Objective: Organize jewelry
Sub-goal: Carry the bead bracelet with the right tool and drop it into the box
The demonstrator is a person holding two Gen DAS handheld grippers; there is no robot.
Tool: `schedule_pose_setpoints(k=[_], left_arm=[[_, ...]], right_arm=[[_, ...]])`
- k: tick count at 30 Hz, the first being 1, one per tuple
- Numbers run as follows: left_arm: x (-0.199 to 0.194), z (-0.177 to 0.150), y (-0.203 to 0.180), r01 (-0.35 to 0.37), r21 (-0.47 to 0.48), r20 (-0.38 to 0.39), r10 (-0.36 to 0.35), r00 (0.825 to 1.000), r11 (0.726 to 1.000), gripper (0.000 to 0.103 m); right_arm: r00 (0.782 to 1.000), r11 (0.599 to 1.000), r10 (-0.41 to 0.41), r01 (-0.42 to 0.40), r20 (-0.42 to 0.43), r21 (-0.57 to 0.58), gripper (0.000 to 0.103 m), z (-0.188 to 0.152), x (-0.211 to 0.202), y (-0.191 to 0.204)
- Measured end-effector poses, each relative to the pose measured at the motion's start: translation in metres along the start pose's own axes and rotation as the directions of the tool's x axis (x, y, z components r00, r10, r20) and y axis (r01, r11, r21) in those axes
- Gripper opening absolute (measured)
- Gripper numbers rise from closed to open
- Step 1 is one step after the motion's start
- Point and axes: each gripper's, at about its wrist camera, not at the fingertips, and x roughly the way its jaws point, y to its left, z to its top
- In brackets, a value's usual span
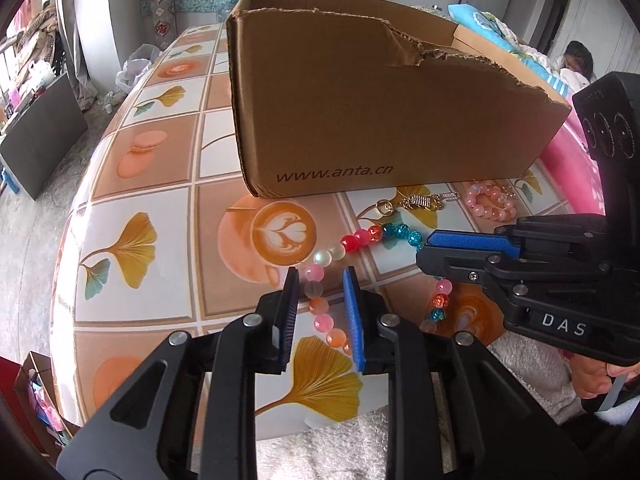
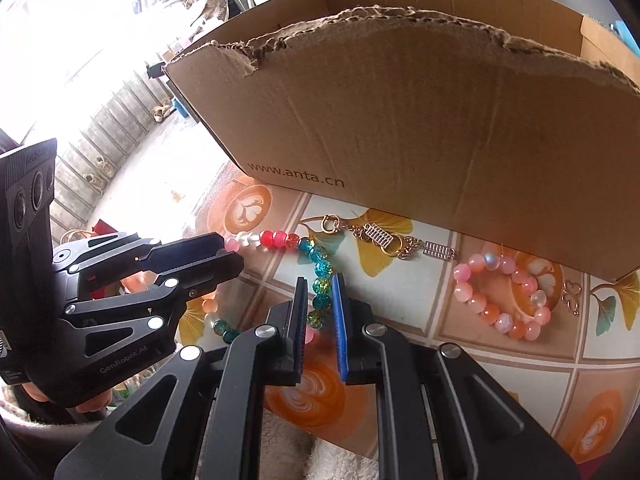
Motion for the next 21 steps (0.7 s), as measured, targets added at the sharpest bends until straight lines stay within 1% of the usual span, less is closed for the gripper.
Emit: schedule_pose_setpoints(k=[3,5,6,13,21], left_arm=[[0.002,0.001,-0.007,-0.041,0.028,0.01,0.04,0.999,0.999,0.019],[0.003,0.001,-0.01,-0.07,0.046,0.018,0.069,0.997,0.996,0.01],[0.003,0.001,-0.011,-0.081,0.051,0.021,0.08,0.997,0.995,0.009],[-0.002,0.003,-0.007,-0.029,0.005,0.02,0.029,0.999,1.0,0.009],[-0.024,0.006,-0.004,0.021,-0.031,0.052,-0.019,0.998,0.999,0.009]], right_arm=[[1.0,1.0,-0.015,0.015,0.003,-0.02,0.013,-0.001,0.002,0.005],[1.0,1.0,-0.018,0.019,0.007,-0.023,0.012,-0.002,0.002,0.006],[1.0,1.0,-0.018,0.018,0.01,-0.022,0.01,-0.002,0.001,0.004],[0.999,1.0,0.019,-0.02,0.026,0.022,0.01,-0.004,-0.003,-0.002],[0.996,0.998,0.053,-0.056,0.074,0.039,0.01,-0.008,-0.027,-0.012]])
